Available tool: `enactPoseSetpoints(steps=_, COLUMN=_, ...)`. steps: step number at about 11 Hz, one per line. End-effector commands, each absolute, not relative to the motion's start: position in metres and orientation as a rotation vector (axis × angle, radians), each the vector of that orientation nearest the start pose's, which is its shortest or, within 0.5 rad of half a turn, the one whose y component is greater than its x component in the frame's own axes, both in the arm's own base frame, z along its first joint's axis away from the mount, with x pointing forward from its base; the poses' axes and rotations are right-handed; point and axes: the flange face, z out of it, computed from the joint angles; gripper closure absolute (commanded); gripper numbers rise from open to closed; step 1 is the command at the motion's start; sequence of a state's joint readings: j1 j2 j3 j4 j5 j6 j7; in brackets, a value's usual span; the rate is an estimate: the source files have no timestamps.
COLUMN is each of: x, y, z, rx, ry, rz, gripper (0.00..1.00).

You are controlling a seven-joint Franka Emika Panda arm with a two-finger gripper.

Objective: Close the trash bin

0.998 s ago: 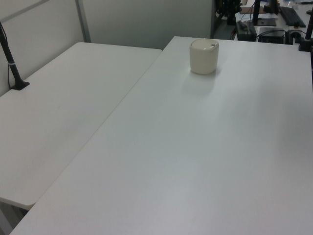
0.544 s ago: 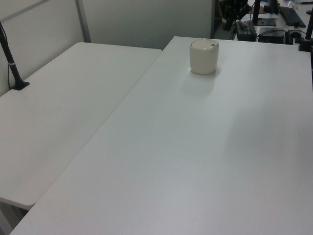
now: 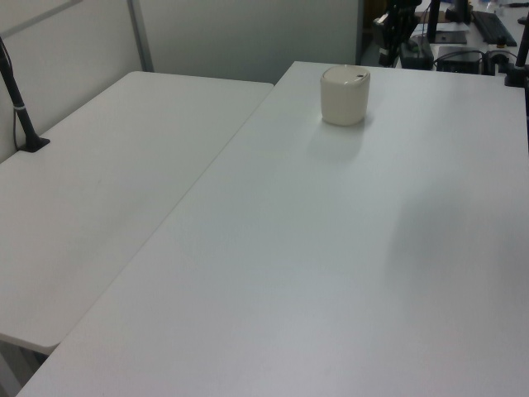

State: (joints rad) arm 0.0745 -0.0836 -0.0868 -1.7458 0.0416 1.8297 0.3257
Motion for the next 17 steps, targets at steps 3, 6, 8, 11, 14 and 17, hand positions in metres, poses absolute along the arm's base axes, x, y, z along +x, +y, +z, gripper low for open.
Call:
enactPoseSetpoints(steps=3, x=0.542, y=-0.03, z=0.603, rx=-3.121, ry=-0.139, rz=-0.176, gripper=0.86)
enactPoseSetpoints(steps=6, x=0.531, y=-0.026, z=0.607, rx=-3.137, ry=-0.176, rz=-0.034, gripper=0.0)
enactPoseSetpoints(steps=8, x=0.529, y=-0.024, z=0.611, rx=-3.137, ry=-0.169, rz=-0.019, gripper=0.0)
enactPoseSetpoints(steps=11, x=0.535, y=-0.003, z=0.605, rx=-3.137, ry=0.028, rz=-0.026, gripper=0.0)
enactPoseSetpoints(steps=14, x=0.552, y=-0.006, z=0.593, rx=-3.138, ry=0.046, rz=-0.045, gripper=0.0)
enactPoseSetpoints(steps=17, x=0.571, y=-0.019, z=0.591, rx=-3.14, ry=0.058, rz=-0.075, gripper=0.0)
